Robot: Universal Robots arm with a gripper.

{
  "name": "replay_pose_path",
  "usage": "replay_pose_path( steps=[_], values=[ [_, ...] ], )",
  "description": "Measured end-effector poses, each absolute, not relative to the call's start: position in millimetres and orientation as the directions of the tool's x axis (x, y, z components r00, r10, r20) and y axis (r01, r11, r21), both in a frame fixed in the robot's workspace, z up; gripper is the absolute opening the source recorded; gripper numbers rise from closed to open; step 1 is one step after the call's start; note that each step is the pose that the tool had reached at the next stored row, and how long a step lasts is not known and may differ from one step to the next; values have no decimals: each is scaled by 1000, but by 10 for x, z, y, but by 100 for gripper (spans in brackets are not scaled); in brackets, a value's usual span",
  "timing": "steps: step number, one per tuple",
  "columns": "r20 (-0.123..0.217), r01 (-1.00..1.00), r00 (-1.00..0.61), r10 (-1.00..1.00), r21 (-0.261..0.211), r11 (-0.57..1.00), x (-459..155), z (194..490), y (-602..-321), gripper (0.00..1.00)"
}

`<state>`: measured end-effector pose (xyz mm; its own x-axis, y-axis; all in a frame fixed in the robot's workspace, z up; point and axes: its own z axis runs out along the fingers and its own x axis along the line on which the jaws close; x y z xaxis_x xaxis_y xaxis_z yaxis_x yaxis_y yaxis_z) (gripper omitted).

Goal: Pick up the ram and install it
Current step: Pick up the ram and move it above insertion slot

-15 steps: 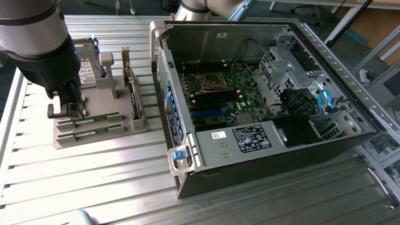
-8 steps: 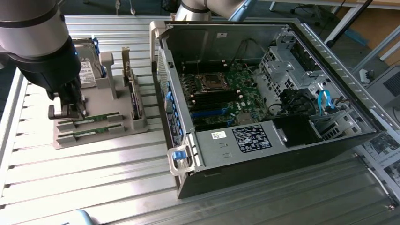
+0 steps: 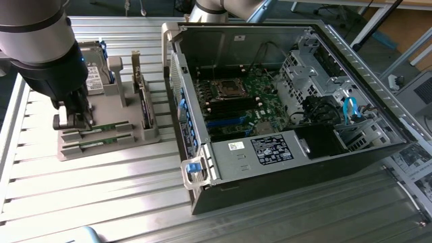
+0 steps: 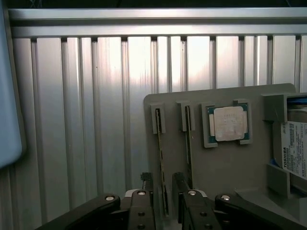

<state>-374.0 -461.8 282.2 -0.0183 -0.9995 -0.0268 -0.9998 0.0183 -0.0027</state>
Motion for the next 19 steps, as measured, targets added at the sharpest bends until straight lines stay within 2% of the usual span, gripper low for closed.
replay_pose_path(
  steps=[19],
  values=[
    [-27,-1000,-15,-1000,-3,16,-3740,2758,-4618,30]
  ],
)
